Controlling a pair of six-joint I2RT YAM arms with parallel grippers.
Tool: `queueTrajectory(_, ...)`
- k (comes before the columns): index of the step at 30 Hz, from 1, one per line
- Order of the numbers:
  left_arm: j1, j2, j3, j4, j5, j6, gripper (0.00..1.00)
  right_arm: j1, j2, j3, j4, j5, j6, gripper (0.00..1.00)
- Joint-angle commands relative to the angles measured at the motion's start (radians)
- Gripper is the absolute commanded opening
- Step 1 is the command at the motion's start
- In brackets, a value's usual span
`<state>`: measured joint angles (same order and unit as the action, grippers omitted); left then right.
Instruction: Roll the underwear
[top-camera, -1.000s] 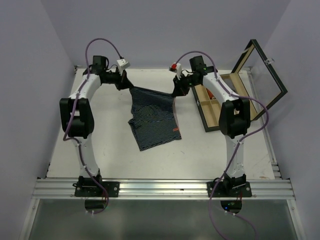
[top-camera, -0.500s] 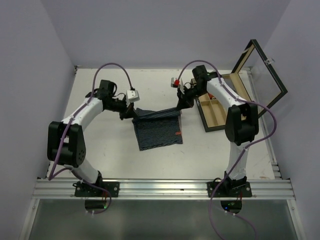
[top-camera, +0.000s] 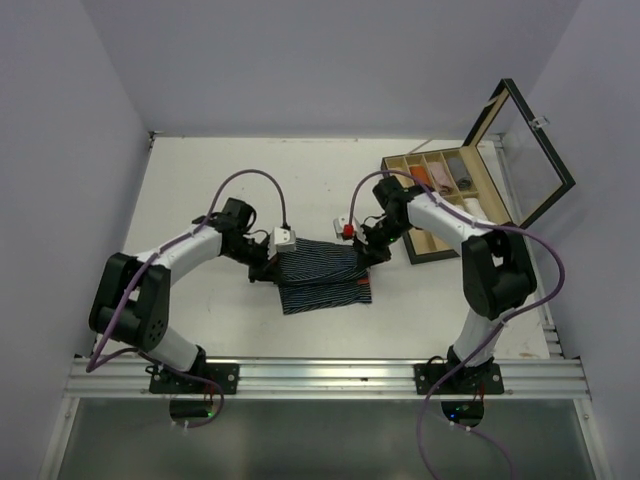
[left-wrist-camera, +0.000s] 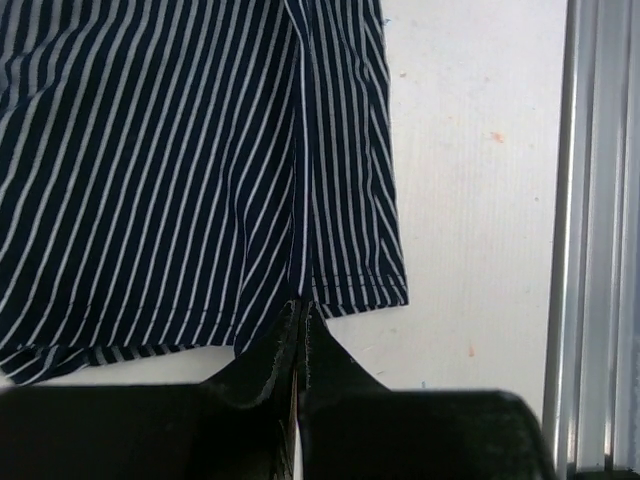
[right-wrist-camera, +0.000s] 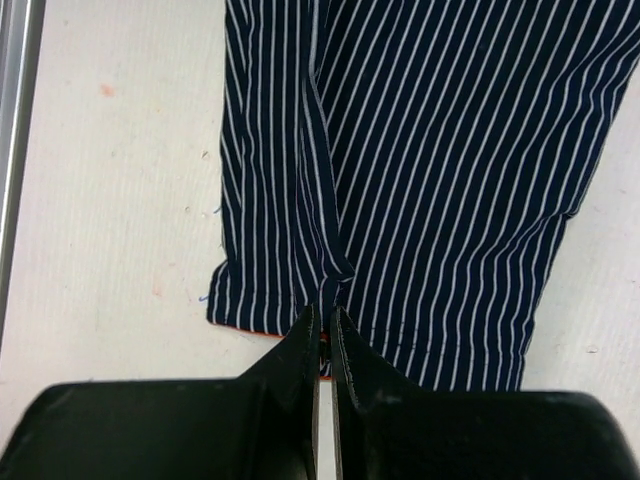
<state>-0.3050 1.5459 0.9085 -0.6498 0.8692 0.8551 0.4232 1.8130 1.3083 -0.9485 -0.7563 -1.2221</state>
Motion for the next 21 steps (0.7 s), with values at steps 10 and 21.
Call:
queueTrajectory(10,-0.192,-0.021,-0.1,0.095,-0.026,-0.091,0.21,0.054,-0.141,-0.201,0.076,0.142,-0.195,0.23)
queueTrajectory(21,-0.111,-0.13,0.033,0.065,-0.032,-0.183,0.39,0.038,-0.262,-0.14,0.03,0.112,0.011,0.45)
